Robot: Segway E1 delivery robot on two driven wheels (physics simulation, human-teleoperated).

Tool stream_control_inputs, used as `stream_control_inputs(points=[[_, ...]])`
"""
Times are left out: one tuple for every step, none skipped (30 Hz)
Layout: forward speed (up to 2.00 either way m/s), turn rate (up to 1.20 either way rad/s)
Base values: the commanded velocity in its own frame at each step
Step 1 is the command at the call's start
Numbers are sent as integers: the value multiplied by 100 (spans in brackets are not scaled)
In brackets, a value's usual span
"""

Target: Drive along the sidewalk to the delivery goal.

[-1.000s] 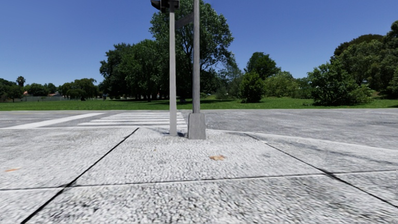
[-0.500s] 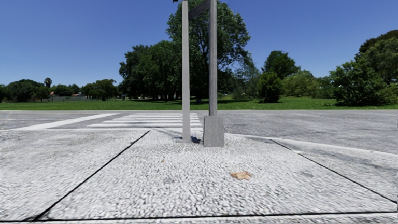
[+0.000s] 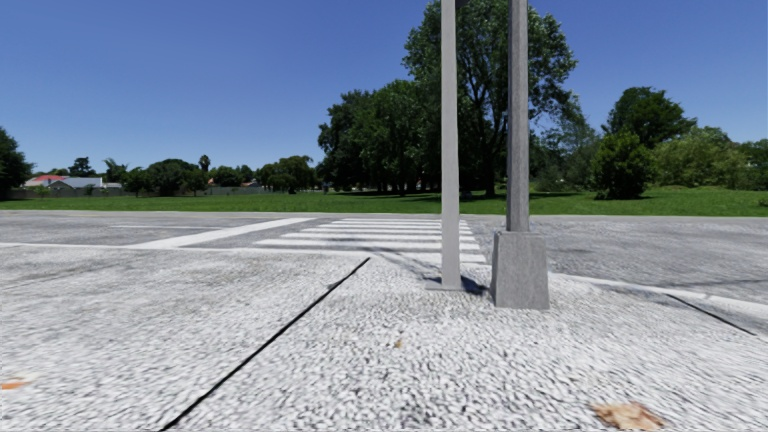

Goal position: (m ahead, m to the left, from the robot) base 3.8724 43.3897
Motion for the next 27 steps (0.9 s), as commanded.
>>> stream_control_inputs(points=[[120,0],[120,0],[120,0],[120,14],[120,48],[120,76],[120,76],[120,90],[120,94],[120,95],[120,95],[120,95],[120,95],[120,95],[120,95],[120,95],[120,95],[120,95],[120,95],[120,95],[120,95],[120,95],[120,95],[120,95],[120,95],[120,95],[120,95]])
